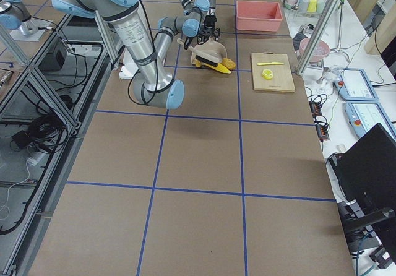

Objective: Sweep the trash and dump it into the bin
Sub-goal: 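Sweep the ginger and corn into the dustpan with the right-held brush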

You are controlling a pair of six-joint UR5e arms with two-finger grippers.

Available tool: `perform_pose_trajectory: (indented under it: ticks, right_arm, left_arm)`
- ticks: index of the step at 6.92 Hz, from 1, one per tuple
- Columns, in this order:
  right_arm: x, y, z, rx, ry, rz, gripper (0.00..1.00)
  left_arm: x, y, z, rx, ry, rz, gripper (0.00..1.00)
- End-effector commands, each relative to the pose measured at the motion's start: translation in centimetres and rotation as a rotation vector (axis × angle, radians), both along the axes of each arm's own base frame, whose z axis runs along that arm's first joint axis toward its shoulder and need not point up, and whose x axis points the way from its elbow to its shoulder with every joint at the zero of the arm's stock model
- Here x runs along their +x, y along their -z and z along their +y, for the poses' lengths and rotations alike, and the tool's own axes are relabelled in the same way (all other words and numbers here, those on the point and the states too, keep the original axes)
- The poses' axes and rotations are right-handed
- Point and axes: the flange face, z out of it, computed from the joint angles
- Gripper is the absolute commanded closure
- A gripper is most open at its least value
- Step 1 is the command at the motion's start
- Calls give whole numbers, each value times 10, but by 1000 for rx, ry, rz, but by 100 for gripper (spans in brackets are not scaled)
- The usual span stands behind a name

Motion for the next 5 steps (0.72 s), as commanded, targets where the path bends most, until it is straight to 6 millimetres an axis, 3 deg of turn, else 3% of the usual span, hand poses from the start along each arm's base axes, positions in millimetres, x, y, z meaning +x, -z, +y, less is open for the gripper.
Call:
perform_pose_trajectory:
  ticks: [1,4,5]
  right_arm:
    - [49,-29,11,-21,18,-17,100]
    - [55,-41,7,28,49,30,100]
    - [65,-46,-10,90,71,32,100]
  left_arm:
    - [0,0,0,0,1,0,2]
    - [0,0,0,0,-1,0,2]
    - [0,0,0,0,-1,0,2]
